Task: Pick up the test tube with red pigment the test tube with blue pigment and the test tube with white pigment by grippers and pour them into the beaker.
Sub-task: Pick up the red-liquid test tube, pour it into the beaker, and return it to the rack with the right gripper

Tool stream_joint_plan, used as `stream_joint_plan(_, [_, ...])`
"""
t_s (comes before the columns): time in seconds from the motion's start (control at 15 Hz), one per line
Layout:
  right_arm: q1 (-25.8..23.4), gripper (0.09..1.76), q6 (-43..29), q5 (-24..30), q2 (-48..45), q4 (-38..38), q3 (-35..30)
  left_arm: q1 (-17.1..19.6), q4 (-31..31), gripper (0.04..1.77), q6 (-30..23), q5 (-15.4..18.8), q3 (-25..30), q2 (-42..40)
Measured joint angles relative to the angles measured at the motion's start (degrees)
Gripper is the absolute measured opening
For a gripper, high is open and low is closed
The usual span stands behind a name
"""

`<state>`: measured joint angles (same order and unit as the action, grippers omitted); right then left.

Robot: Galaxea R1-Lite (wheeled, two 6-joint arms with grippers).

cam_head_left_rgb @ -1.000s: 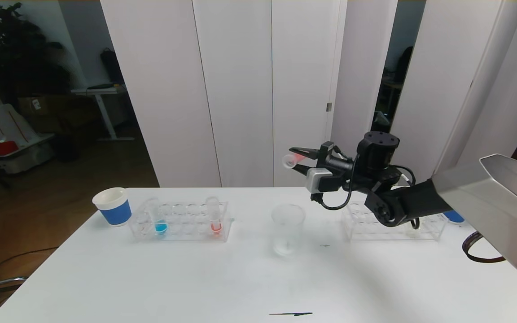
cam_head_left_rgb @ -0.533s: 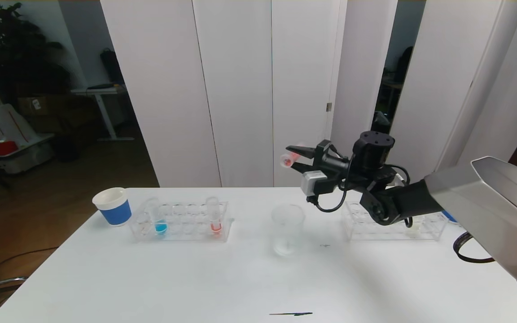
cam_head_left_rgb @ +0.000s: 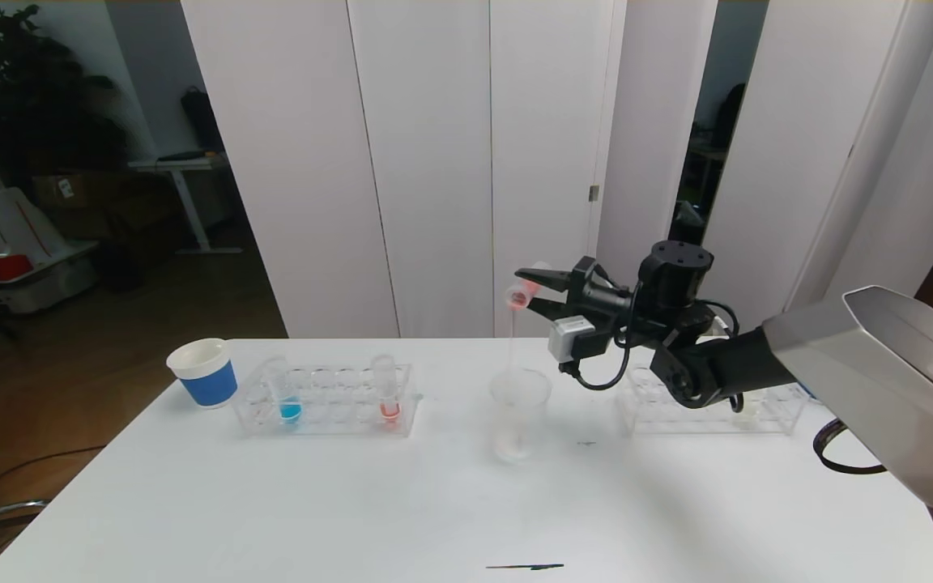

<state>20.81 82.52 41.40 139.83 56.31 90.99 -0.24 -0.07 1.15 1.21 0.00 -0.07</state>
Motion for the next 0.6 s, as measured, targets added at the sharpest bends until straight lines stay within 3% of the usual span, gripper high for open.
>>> stream_joint_plan(0.6, [-0.5,0.58,2.2,1.3,0.5,1.1,0.1,0.0,0.0,1.75,0.0,0.0,0.0,0.0])
